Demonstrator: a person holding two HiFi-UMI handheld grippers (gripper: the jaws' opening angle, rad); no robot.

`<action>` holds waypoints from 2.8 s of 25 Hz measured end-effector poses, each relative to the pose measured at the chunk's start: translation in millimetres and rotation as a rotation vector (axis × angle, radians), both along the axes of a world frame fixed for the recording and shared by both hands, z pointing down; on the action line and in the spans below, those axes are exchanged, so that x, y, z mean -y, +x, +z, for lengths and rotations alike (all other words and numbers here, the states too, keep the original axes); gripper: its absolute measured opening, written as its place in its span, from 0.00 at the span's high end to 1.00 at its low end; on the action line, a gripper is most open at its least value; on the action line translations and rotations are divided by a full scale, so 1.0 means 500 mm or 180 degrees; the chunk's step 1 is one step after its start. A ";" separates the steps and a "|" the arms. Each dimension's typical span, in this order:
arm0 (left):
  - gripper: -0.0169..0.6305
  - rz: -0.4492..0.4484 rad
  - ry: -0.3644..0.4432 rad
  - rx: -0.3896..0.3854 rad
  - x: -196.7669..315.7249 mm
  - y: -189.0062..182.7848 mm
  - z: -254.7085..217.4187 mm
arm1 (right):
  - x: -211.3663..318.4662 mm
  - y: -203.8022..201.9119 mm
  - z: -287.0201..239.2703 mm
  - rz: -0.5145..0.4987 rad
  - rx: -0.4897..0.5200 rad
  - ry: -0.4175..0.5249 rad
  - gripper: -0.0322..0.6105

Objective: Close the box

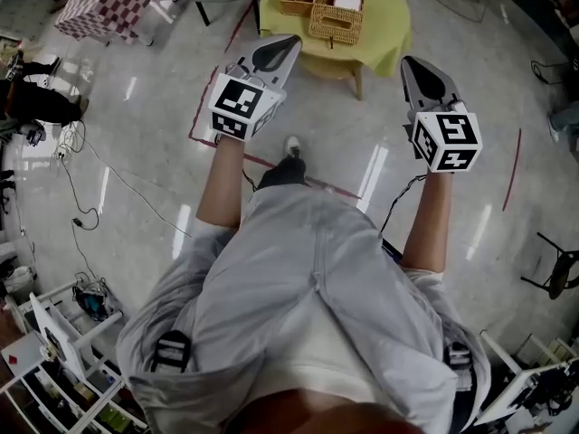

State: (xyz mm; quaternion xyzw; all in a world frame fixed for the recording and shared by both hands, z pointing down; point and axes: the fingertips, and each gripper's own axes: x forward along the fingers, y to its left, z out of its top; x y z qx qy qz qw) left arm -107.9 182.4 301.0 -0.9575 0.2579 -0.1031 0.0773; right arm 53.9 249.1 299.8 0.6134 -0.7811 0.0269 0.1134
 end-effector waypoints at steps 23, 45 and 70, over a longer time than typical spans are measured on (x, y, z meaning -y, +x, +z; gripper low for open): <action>0.93 0.0249 -0.0187 0.0018 0.489 0.154 0.061 | 0.463 0.114 0.040 0.0158 -0.0206 -0.0190 0.91; 0.93 0.0338 -0.0801 0.0241 0.724 0.238 0.249 | 0.686 0.211 0.274 0.0406 0.0169 -0.0864 0.89; 0.93 -0.0400 -0.1340 0.0750 0.638 0.224 0.438 | 0.612 0.180 0.742 -0.0762 0.0695 -0.2384 0.68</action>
